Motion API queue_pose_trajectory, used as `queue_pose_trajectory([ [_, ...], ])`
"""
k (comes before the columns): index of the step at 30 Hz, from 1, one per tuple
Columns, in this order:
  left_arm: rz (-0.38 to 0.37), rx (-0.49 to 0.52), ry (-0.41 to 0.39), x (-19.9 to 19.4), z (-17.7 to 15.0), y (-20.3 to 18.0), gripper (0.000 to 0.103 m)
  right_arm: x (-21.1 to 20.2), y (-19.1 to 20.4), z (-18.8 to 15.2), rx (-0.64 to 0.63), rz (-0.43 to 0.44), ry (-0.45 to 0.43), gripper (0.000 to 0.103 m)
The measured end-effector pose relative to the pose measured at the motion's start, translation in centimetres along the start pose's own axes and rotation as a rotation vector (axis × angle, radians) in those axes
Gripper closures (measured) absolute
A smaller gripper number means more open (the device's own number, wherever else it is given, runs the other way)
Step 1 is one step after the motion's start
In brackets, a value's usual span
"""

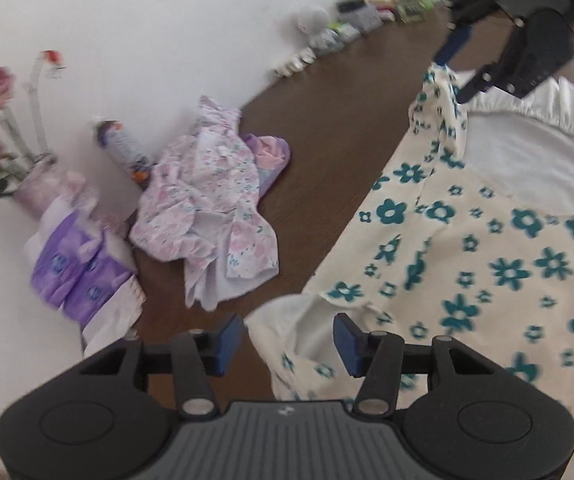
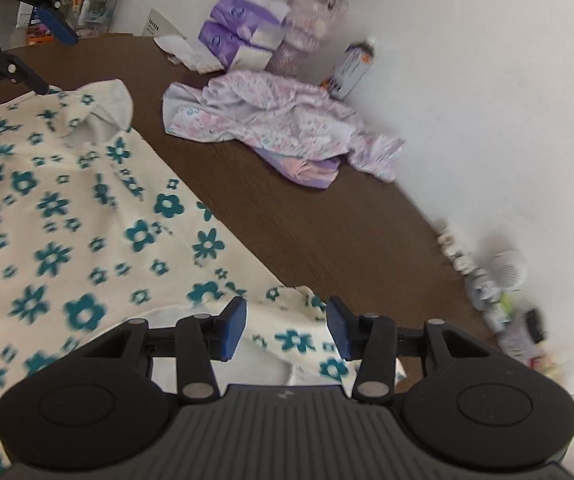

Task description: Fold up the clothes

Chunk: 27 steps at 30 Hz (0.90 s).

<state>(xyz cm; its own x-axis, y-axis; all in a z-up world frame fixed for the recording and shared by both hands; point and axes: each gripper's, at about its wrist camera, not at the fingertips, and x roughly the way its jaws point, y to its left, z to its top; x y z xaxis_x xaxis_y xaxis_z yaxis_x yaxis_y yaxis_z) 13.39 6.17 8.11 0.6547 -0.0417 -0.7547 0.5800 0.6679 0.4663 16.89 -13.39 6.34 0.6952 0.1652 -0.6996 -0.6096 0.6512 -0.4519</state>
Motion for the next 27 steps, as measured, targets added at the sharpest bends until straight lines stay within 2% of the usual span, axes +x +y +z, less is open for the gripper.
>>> queue_pose_trajectory([
  [3, -0.047, 0.077, 0.051, 4.1, 1.3, 1.6, 0.053, 3.6, -1.2, 0.5, 0.012, 0.072, 0.018, 0.058],
  [6, -0.159, 0.144, 0.093, 6.9, 1.4, 2.3, 0.055, 6.6, -2.0, 0.7, 0.015, 0.128, 0.032, 0.058],
  [9, -0.242, 0.181, 0.086, 8.0, 1.3, 2.4, 0.057, 7.9, -2.7, 0.1, 0.027, 0.2, 0.045, 0.058],
  [12, -0.303, 0.153, 0.064, 8.5, 1.7, 3.0, 0.059, 8.8, -3.6, -0.5, 0.047, 0.263, 0.054, 0.058],
  [13, -0.328, 0.136, 0.059, 8.7, 1.8, 3.2, 0.065, 9.1, -4.0, -0.7, 0.057, 0.277, 0.061, 0.058],
  [15, -0.356, 0.109, 0.054, 8.9, 1.8, 3.2, 0.095, 9.8, -4.6, -0.8, 0.091, 0.31, 0.058, 0.058],
  [16, -0.305, 0.133, 0.053, 8.7, 2.0, 2.3, 0.1, 10.3, -4.8, -0.7, 0.106, 0.323, 0.059, 0.057],
  [18, -0.157, 0.244, 0.03, 8.0, 2.0, -0.5, 0.101, 11.3, -5.1, -0.4, 0.137, 0.348, 0.061, 0.057],
  [20, -0.059, 0.265, 0.016, 7.6, 1.8, -1.9, 0.101, 11.9, -5.4, -0.4, 0.153, 0.363, 0.07, 0.058],
  [21, -0.003, 0.276, 0.002, 7.4, 1.8, -2.5, 0.101, 12.0, -5.7, -0.4, 0.165, 0.371, 0.075, 0.06],
  [22, 0.069, 0.297, -0.032, 7.0, 1.7, -2.9, 0.101, 12.0, -5.7, -0.4, 0.16, 0.357, 0.074, 0.077],
  [23, 0.137, 0.311, -0.078, 6.3, 1.6, -3.1, 0.101, 11.8, -5.7, -0.4, 0.15, 0.346, 0.067, 0.087],
  [25, 0.272, 0.345, -0.166, 5.2, 1.5, -3.8, 0.101, 11.0, -5.5, -0.4, 0.126, 0.323, 0.045, 0.09],
  [26, 0.334, 0.383, -0.186, 5.1, 1.3, -4.2, 0.101, 10.6, -5.3, -0.4, 0.116, 0.313, 0.033, 0.09],
  [27, 0.361, 0.404, -0.185, 5.3, 1.1, -4.6, 0.101, 10.2, -5.2, -0.5, 0.105, 0.304, 0.023, 0.09],
])
